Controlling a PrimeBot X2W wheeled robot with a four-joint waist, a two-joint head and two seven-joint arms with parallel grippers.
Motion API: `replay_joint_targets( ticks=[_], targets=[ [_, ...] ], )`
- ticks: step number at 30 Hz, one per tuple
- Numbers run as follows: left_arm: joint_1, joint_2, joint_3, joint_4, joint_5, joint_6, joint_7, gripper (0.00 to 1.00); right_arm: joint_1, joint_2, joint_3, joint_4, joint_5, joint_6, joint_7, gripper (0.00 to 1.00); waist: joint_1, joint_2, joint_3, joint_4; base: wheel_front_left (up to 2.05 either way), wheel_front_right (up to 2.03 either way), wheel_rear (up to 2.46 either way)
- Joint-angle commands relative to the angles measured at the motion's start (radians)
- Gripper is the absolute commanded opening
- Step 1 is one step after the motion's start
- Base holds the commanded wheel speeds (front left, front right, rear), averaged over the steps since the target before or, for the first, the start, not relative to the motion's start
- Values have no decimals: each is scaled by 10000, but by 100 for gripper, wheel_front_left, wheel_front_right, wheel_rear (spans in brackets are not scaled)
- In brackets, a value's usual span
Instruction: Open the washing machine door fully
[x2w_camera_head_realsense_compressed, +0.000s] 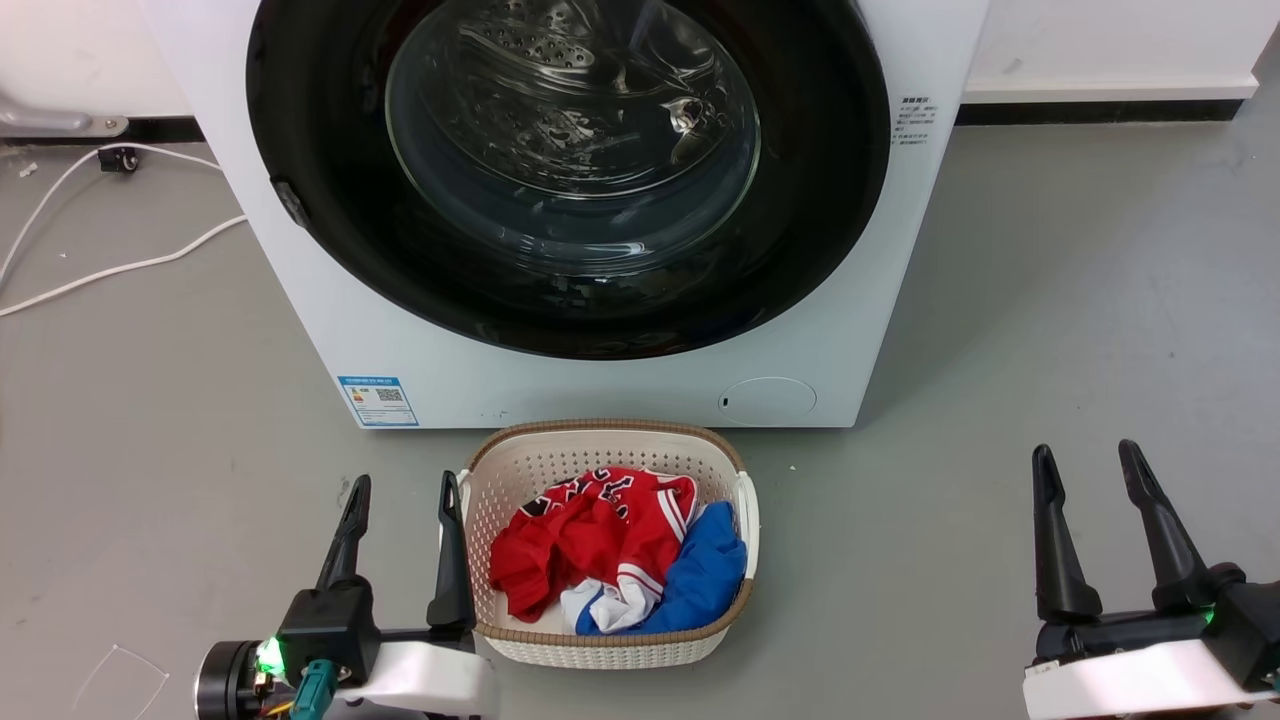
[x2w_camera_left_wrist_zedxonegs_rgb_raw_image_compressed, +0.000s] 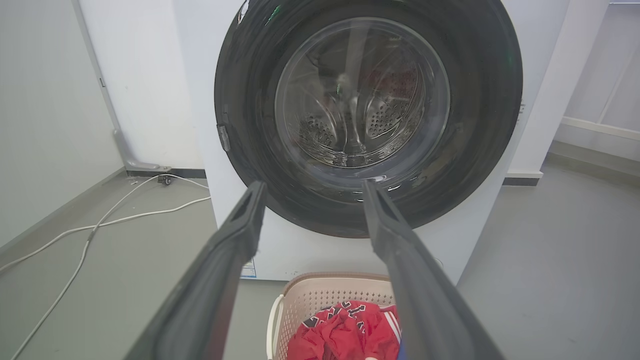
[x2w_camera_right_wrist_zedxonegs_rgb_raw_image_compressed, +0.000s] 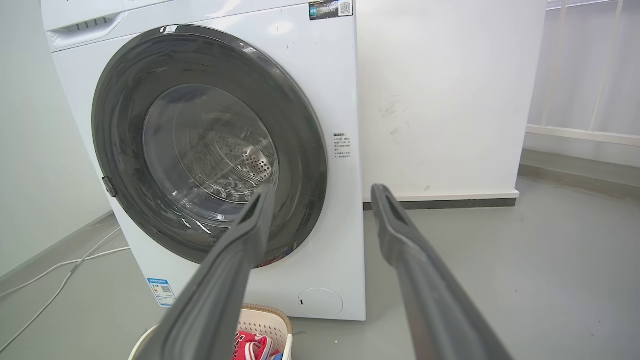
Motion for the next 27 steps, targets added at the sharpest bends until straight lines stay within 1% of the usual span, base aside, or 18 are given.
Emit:
replay_joint_targets(
  ticks=[1,7,15,27],
  targets=[
    [80,-51,44,-76,234,-27,-97,100,110,18,-1,-38,-165,-3,-99,100,0,0,14,-1,0,0,0],
    [150,-126,128,-56,693,-84,-194,100,124,19,-73,55,-290,-3,-208,100,0,0,65,-15,0,0,0],
    [198,-287,232,-46,1282,-119,-339,100,131,23,-48,7,-796,-3,-336,100,0,0,143,-41,0,0,0],
    [210,-400,415,105,1312,-265,-334,100,93,23,-73,275,-402,-3,-326,100,0,0,121,-25,0,0,0]
  ],
)
